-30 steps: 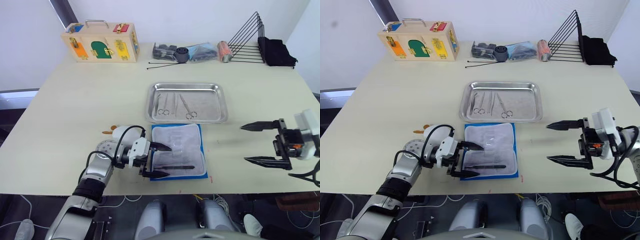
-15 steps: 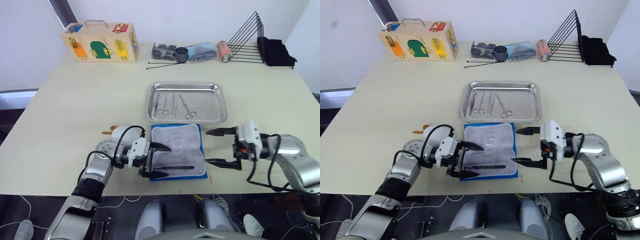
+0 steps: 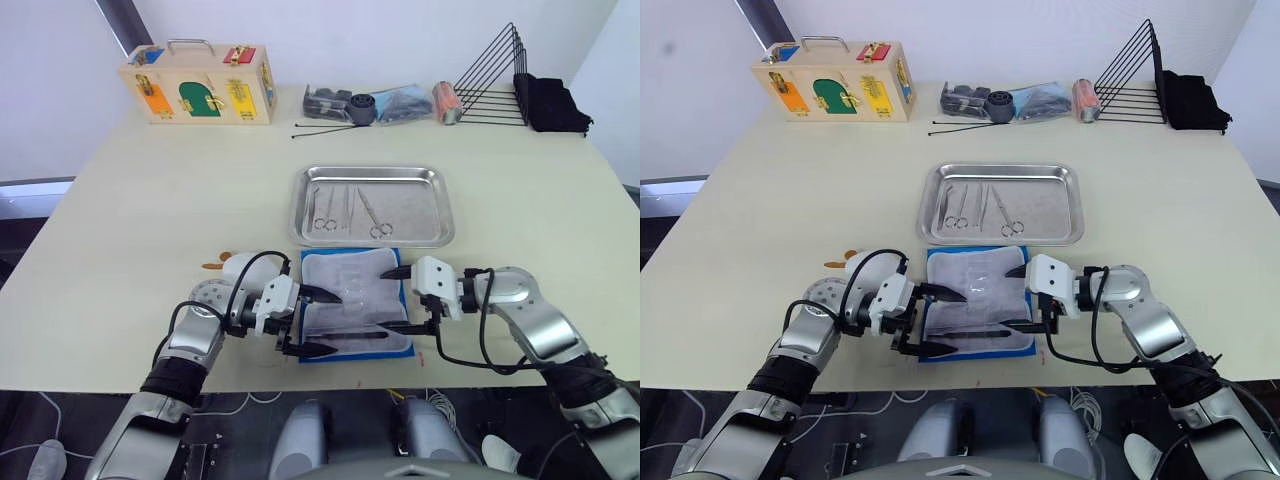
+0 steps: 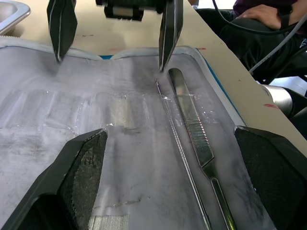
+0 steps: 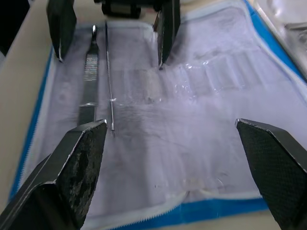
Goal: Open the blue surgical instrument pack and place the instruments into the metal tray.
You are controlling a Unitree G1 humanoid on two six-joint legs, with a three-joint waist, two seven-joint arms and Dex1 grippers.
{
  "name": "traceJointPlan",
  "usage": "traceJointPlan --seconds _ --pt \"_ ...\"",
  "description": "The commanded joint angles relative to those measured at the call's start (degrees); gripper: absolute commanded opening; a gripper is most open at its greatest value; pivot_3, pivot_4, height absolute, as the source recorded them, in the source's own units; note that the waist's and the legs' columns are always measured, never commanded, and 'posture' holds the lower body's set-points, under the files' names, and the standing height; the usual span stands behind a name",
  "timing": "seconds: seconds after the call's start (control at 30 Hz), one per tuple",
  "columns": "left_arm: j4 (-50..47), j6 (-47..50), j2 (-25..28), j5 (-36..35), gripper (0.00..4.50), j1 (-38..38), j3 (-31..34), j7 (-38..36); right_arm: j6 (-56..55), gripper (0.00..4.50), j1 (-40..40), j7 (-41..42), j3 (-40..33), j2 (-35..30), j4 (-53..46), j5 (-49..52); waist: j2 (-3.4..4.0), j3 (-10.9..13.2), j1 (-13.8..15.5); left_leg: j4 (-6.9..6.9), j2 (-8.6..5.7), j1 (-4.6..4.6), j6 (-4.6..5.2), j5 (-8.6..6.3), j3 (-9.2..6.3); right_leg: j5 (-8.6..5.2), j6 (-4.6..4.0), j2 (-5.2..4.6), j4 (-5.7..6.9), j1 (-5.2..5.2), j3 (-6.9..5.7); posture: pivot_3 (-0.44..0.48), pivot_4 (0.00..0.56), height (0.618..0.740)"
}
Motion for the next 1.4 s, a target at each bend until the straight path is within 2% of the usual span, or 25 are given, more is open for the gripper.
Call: traceJointPlan --seconds 0.03,0.33,0.43,0.6,0.67,0.77,1.4 --pt "1.5 2.0 1.3 1.9 4.50 2.0 -1.6 -0.6 -0.8 4.48 -1.0 0.1 1.2 0.8 -0.4 -0.9 0.00 0.0 0.0 0.00 0.00 0.00 0.00 0.00 0.00 0.00 0.00 0.00 0.00 0.00 0.00 0.000 0.150 0.740" --pt "1.3 2.2 1.5 1.9 4.50 1.8 -1.7 -0.4 -1.1 4.48 -1.4 0.1 3.4 1.7 3.6 -3.5 -0.02 0.0 0.0 0.02 0.00 0.03 0.00 0.00 0.00 0.00 0.00 0.01 0.05 0.00 0.00 0.000 0.150 0.740" --pt "1.2 2.2 1.5 1.9 4.50 1.8 -1.7 -0.4 -1.1 3.70 -1.0 1.6 4.1 1.0 3.9 -3.5 -0.05 0.0 0.0 0.02 0.00 0.03 0.00 0.00 0.00 0.00 0.00 0.00 0.04 0.01 0.00 0.000 0.150 0.740" --pt "1.0 2.4 1.5 1.8 4.50 1.9 -1.6 -0.2 -0.9 1.70 -0.2 3.2 4.8 0.1 3.0 -3.6 -0.07 -0.1 -0.1 0.02 0.01 0.08 0.00 0.00 0.00 0.00 -0.01 0.00 0.08 0.02 0.01 0.000 0.150 0.740" --pt "0.9 2.5 1.5 1.8 4.50 2.0 -1.6 -0.1 -1.2 0.75 0.1 3.9 5.0 -0.5 2.7 -3.6 -0.07 -0.1 0.0 0.02 0.01 0.07 0.00 0.00 -0.01 0.00 -0.01 0.01 0.08 0.02 0.00 0.000 0.150 0.740" --pt "0.8 2.6 1.4 1.8 4.50 2.0 -1.6 0.0 -1.0 0.12 0.8 4.4 4.6 -1.4 1.7 -3.1 -0.08 -0.1 0.0 0.02 0.01 0.07 0.00 0.00 0.00 0.00 -0.01 0.00 0.07 0.02 0.01 0.000 0.150 0.740" --pt "0.8 2.4 0.7 1.8 4.50 2.5 -1.8 0.7 1.3 0.12 0.0 4.5 1.3 -3.1 -5.8 0.3 -0.11 -0.1 0.0 0.02 0.01 0.04 0.00 0.00 0.00 0.00 -0.01 0.00 0.05 0.02 0.00 0.000 0.150 0.740"
